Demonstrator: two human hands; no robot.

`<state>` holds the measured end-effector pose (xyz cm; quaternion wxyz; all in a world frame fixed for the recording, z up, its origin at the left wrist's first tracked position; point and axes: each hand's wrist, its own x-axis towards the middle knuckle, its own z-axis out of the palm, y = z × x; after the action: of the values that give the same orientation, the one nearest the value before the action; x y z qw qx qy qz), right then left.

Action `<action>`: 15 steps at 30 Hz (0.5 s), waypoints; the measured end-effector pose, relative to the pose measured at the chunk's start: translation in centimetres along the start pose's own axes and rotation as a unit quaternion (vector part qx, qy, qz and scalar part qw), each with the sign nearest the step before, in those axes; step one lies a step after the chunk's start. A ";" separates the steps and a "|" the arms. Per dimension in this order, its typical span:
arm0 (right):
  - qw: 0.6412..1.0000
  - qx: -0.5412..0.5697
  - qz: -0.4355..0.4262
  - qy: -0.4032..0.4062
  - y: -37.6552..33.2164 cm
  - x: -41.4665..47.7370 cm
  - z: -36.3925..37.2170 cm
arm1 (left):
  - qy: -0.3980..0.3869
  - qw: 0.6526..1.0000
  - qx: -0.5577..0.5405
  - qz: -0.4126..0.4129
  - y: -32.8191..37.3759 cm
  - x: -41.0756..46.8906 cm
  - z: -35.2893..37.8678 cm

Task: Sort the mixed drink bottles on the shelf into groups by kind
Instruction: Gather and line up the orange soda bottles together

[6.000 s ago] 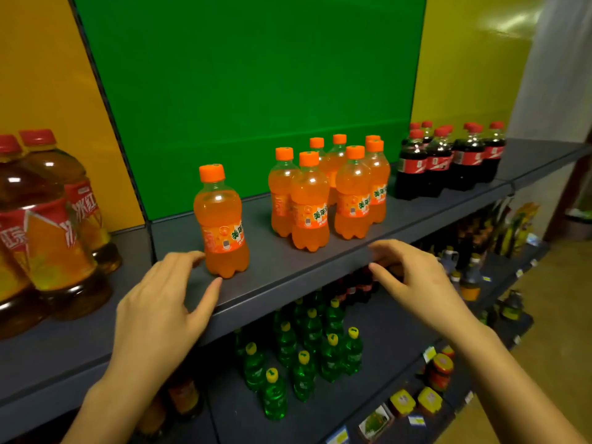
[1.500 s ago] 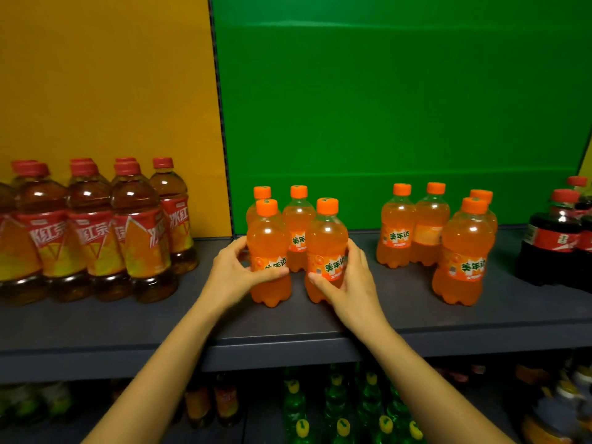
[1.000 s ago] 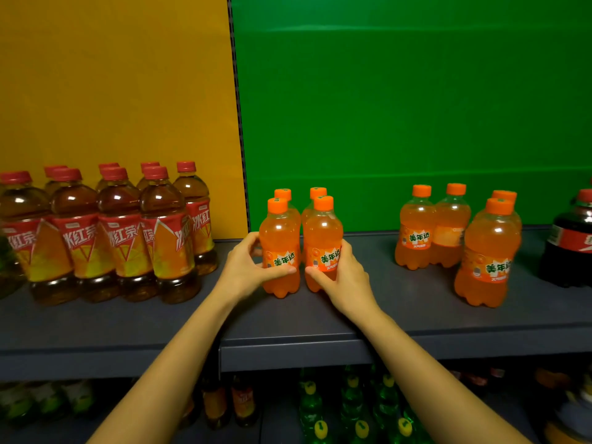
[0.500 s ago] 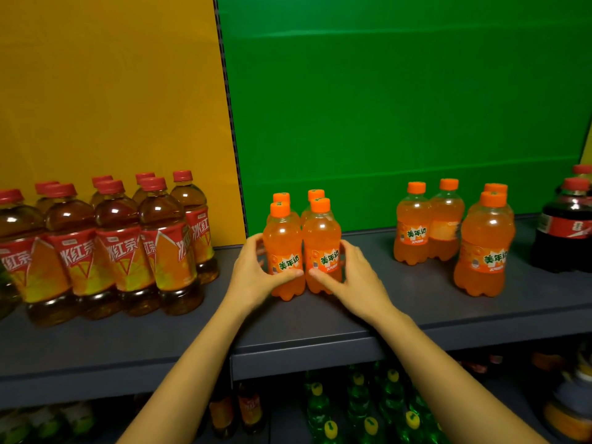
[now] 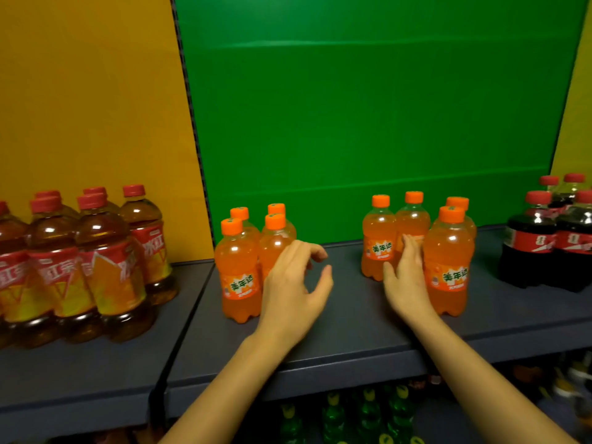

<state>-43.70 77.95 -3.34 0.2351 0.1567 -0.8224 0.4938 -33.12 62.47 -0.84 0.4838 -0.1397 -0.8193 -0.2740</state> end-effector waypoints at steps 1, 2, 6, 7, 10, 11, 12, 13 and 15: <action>1.000 -0.003 -0.001 -0.003 0.3 0.3 0.0 | -0.031 0.999 -0.006 -0.026 0.1 0.2 1.5; 1.000 -0.001 -0.001 -0.005 0.5 0.6 0.0 | -0.060 0.996 -0.010 -0.057 0.2 0.5 3.1; 0.999 0.037 0.031 -0.001 0.9 1.7 0.1 | -0.156 0.973 0.006 -0.171 -0.2 2.3 8.7; 0.998 0.048 0.041 0.009 1.1 1.9 0.2 | -0.176 0.963 0.000 -0.202 -0.3 2.9 9.8; 0.994 0.078 0.059 0.057 1.5 2.5 0.6 | -0.207 0.936 -0.046 -0.282 -0.6 4.3 12.4; 0.992 0.087 0.071 0.064 1.4 2.6 0.6 | -0.203 0.930 -0.060 -0.300 -0.6 4.6 13.0; 0.989 0.099 0.087 0.063 1.4 2.8 0.6 | -0.195 0.926 -0.071 -0.316 -0.7 5.0 13.6; 0.987 0.111 0.096 0.064 1.3 3.0 0.5 | -0.188 0.922 -0.079 -0.330 -0.9 5.2 14.0; 0.983 0.135 0.110 0.057 0.5 3.2 -0.2 | -0.179 0.915 -0.091 -0.351 -1.1 5.5 14.6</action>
<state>-46.63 78.27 -1.91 0.2024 0.0675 -0.7458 0.6310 -46.81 69.90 -1.97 0.1869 0.0666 -0.8603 -0.4695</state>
